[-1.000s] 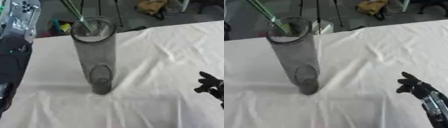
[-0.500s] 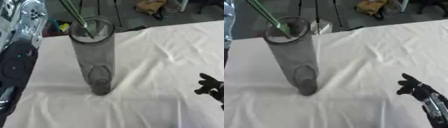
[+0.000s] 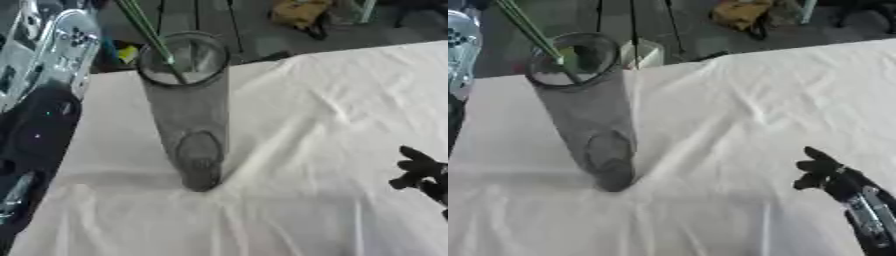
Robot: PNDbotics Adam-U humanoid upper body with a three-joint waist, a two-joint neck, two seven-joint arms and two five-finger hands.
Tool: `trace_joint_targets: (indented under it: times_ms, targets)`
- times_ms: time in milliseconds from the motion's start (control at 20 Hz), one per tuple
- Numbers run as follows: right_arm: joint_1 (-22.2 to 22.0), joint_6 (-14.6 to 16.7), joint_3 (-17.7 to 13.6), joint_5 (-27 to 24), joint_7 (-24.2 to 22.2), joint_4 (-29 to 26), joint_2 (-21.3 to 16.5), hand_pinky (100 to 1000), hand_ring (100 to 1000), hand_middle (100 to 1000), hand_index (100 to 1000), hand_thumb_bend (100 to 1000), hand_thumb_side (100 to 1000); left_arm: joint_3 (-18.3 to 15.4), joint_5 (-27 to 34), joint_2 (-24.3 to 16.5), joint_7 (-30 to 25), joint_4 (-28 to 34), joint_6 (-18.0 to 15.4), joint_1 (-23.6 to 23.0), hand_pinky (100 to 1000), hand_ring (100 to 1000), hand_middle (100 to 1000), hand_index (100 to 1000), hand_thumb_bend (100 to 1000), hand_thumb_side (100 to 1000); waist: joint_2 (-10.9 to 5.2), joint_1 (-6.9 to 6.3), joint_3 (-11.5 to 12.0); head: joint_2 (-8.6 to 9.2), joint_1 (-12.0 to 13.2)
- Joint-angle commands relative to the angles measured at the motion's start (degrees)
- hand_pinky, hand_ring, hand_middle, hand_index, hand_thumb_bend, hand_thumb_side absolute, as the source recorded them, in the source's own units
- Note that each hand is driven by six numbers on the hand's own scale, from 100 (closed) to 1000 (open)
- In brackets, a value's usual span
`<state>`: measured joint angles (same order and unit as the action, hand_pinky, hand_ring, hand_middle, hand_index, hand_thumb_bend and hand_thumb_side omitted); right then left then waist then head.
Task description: Arrange flowers into the vase.
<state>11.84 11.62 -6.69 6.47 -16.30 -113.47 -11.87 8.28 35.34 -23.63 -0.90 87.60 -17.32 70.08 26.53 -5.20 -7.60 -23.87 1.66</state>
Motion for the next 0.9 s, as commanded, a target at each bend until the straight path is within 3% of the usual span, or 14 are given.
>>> trace_joint_targets:
  times_ms: [50, 600, 900]
  targets:
    - [0.2, 0.1, -0.3, -0.5, 0.0, -1.1, -0.3, 721, 1000, 545, 784, 100, 1000, 0.0, -1.4, -0.6, 1.6, -0.9, 0.5, 0.9, 100, 100, 100, 135, 140, 885, -0.76, 0.73, 0.0, 0.17, 0.1]
    - [0.3, 0.1, -0.3, -0.8, -0.1, -1.1, -0.4, 721, 1000, 544, 785, 100, 1000, 0.7, -4.2, -0.3, 0.6, -3.2, -0.2, 0.6, 100, 100, 100, 198, 117, 944, -1.05, 0.70, -0.2, 0.41, 0.1]
    - [0.2, -0.1, -0.4, -0.8, -0.1, -1.1, -0.4, 722, 1000, 543, 784, 100, 1000, 1.1, -8.9, -1.1, -1.3, -4.0, -0.4, 0.2, 100, 100, 124, 208, 100, 923, -1.20, 0.62, 0.0, 0.06, -0.2]
